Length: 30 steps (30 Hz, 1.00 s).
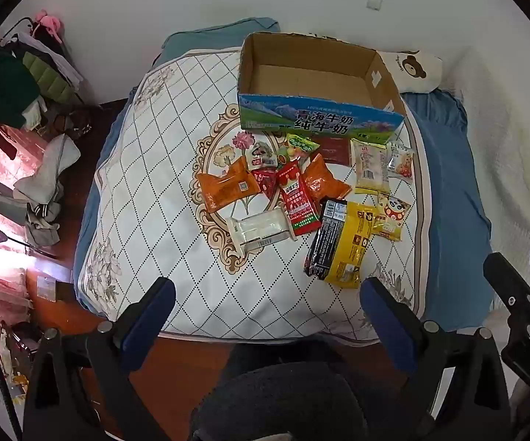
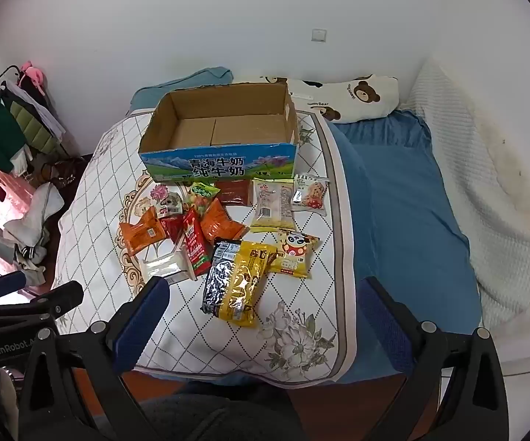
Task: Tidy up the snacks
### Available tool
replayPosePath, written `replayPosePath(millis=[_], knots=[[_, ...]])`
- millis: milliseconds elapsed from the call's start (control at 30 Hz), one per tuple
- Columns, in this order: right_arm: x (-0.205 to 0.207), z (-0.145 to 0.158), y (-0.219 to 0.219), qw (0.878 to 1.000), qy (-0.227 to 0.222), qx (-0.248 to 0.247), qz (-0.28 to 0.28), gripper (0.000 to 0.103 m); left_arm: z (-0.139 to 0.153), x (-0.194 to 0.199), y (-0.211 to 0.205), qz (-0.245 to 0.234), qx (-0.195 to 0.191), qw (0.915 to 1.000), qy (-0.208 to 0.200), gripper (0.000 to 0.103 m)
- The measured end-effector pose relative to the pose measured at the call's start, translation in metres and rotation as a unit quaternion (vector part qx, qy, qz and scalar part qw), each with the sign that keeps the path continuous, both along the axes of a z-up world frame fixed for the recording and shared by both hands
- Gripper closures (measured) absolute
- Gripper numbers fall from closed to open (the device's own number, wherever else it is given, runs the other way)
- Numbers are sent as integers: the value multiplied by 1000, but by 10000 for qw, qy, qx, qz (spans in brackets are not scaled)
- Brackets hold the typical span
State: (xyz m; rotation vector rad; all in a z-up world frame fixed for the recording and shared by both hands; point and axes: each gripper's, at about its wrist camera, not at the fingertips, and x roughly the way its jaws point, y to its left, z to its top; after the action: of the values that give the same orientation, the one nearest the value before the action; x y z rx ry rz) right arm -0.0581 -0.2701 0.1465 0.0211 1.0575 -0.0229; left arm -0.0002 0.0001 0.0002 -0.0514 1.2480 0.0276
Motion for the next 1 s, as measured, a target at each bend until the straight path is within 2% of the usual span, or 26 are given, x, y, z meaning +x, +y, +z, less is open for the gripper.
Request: replayPosePath(millis=[767,833,1000], knots=[[-9,6,-4,10000,-1,53,66,0,1,1,-2,-15,60,10000,-17,0],[-10,6,-4,10000,-1,56,57,0,13,1,1,-27,55,10000,-21,0],[-9,5,-2,10000,22,38,57,0,13,0,-2,-35,43,10000,-7,0]])
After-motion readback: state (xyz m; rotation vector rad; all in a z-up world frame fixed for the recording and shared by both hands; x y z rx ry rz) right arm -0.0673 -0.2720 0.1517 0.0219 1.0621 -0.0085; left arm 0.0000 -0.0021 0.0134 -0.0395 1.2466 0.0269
